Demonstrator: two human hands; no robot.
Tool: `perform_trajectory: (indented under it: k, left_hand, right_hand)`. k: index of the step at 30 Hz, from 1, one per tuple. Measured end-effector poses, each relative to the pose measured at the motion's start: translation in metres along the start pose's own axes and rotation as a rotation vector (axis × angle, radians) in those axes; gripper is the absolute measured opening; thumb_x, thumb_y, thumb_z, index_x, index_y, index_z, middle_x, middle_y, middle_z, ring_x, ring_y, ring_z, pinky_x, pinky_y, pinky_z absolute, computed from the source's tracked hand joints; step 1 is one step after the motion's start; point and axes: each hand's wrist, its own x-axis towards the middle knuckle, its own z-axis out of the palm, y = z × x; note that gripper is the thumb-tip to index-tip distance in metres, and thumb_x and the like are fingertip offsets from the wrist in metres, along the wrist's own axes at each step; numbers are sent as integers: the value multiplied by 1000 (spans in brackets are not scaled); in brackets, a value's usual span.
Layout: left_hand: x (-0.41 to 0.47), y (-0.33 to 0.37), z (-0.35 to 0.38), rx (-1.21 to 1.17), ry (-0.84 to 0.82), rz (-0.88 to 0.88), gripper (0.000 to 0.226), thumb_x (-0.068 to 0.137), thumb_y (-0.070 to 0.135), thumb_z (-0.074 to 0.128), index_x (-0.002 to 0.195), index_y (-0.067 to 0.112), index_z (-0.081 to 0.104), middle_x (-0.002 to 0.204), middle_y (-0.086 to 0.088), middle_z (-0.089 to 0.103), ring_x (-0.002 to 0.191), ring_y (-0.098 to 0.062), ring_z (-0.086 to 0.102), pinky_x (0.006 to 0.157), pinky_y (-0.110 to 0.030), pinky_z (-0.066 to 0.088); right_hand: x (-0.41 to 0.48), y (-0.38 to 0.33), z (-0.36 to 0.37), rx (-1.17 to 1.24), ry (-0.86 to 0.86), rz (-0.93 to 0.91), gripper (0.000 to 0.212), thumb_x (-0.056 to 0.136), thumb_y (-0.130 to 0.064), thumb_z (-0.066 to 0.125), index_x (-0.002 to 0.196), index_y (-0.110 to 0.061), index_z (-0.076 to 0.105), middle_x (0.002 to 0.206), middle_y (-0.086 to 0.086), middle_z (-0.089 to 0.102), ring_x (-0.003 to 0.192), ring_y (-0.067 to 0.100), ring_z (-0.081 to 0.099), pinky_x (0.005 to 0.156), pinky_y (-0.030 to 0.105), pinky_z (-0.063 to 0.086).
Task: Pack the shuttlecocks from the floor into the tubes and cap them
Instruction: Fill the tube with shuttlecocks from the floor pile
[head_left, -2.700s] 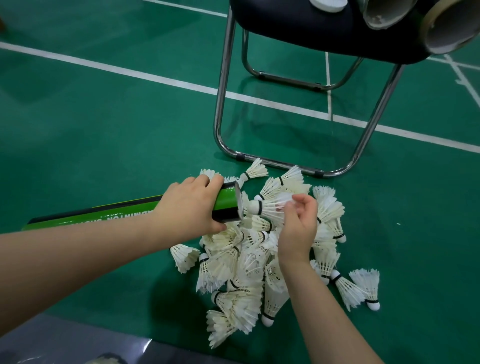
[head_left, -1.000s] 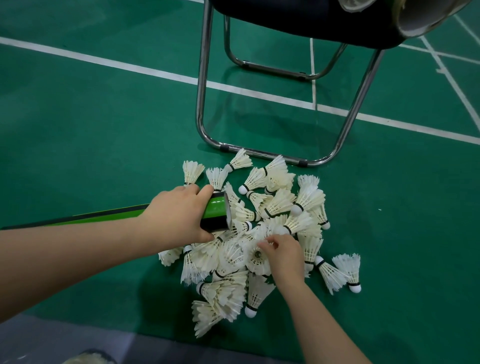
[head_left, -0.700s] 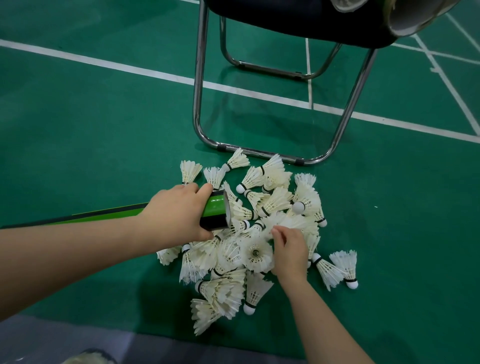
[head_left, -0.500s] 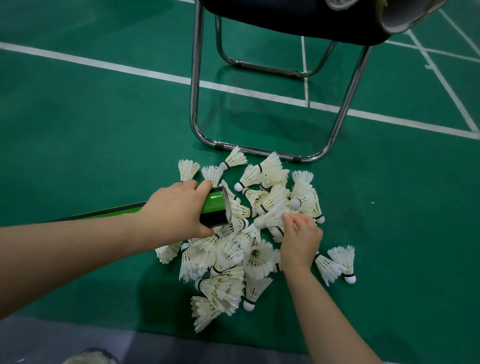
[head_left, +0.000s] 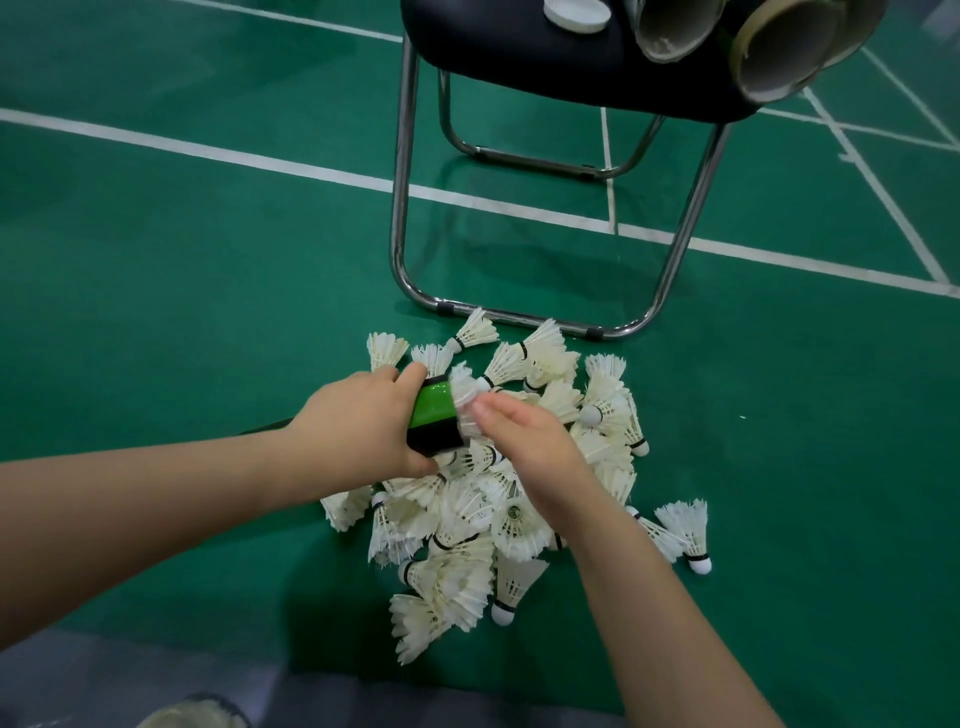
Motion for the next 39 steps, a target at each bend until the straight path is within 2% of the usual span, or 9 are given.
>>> perform_trajectory:
  k: [6, 10, 13, 18, 22, 28, 32, 35, 39]
  left_hand:
    - [-3, 0, -8, -25, 34, 16, 68, 68, 62, 66, 115, 22, 39, 93, 5, 50, 81, -17, 52, 67, -33, 50]
    - [-1, 7, -13, 22, 40, 94, 67, 69, 62, 62, 116, 20, 39, 96, 2, 53, 78, -19, 50, 66, -32, 46]
    - [8, 1, -14, -23, 61, 73, 64, 68, 59, 66, 110, 20, 39, 93, 2, 51, 79, -20, 52, 64, -32, 44]
    - [24, -17, -18, -101, 82, -82, 70, 64, 64, 69, 110, 21, 39, 93, 1, 54, 80, -21, 55, 68, -35, 51]
    - [18, -23, -6, -86, 13, -100, 70, 65, 64, 69, 110, 21, 38, 93, 1, 52, 79, -21, 55, 69, -38, 53]
    - [7, -32, 6, -40, -47, -97, 72, 67, 62, 69, 117, 21, 37, 90, 3, 47, 80, -20, 53, 68, -35, 51]
    - [2, -31, 9, -30, -56, -84, 71, 67, 62, 68, 116, 21, 38, 92, 3, 48, 82, -21, 54, 69, -35, 52]
    - [0, -32, 9, -24, -61, -94, 71, 67, 62, 67, 117, 21, 37, 94, 2, 49, 83, -21, 54, 68, -35, 52]
    - [1, -33, 7, -14, -61, -102, 70, 68, 63, 67, 115, 21, 37, 93, 2, 49, 82, -21, 53, 68, -35, 51]
  right_hand:
    - [12, -15, -7, -3, -387, 19, 28, 79, -20, 59, 107, -18, 65, 106, 10, 64, 98, 17, 55, 97, 40, 41]
    - [25, -21, -5, -89, -540, 69, 31, 72, -20, 63, 98, -5, 62, 92, 4, 60, 89, 17, 56, 88, 34, 43]
    - [33, -25, 9, -60, -334, 60, 20, 79, -27, 69, 92, -12, 65, 92, 3, 65, 89, 17, 61, 87, 31, 48]
    - [43, -13, 22, 308, 530, -161, 21, 90, -18, 52, 69, -14, 54, 66, -5, 48, 63, 7, 44, 65, 11, 42]
    - [52, 22, 12, -265, 305, 13, 16, 90, -30, 53, 80, -19, 58, 71, -8, 55, 62, 7, 47, 58, 22, 41]
    - [47, 68, 33, -923, -286, 417, 25, 85, -36, 60, 103, -18, 61, 103, -3, 62, 98, 17, 58, 90, 35, 46]
    - [42, 86, 42, -1129, -185, 318, 26, 88, -30, 48, 64, -21, 41, 69, -5, 47, 79, 21, 51, 93, 38, 32]
    - [44, 85, 39, -1132, -56, 273, 30, 92, -26, 39, 62, -22, 36, 68, -5, 45, 79, 22, 50, 98, 40, 30]
    - [50, 83, 26, -981, 86, 261, 34, 96, -25, 31, 68, -15, 46, 75, 2, 55, 77, 23, 50, 80, 35, 38]
